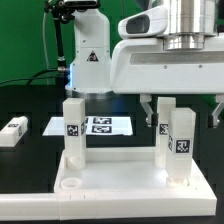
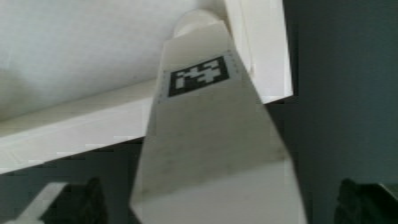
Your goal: Assemble desk
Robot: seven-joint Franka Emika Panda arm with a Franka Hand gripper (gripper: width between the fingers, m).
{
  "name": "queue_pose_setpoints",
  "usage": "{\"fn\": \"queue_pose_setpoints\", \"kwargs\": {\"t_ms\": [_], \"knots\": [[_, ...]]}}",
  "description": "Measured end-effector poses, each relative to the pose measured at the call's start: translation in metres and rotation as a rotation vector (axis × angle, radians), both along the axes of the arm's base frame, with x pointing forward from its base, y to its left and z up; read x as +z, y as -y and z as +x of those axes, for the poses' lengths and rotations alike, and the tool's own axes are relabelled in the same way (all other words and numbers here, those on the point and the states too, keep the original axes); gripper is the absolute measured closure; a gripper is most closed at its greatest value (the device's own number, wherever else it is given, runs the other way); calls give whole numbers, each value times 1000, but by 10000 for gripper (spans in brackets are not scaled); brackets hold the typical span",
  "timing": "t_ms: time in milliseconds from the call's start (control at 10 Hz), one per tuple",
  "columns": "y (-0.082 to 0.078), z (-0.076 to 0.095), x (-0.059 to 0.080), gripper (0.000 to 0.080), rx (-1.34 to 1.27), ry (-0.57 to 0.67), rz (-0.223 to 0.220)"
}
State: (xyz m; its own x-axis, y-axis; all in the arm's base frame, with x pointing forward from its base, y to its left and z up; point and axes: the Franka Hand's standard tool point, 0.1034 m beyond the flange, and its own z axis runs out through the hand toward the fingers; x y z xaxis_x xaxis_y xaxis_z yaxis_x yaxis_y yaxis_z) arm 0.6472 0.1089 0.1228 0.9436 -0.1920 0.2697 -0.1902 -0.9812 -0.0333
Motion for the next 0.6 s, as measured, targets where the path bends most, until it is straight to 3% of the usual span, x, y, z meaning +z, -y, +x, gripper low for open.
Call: {"fn": "queue_pose_setpoints", "kwargs": {"t_ms": [200,300,600], "knots": [[5,2,2,150,95,-14,26],[-1,5,-1,150,109,-13,36],[-1,6,-3,150,150,-16,21]]}}
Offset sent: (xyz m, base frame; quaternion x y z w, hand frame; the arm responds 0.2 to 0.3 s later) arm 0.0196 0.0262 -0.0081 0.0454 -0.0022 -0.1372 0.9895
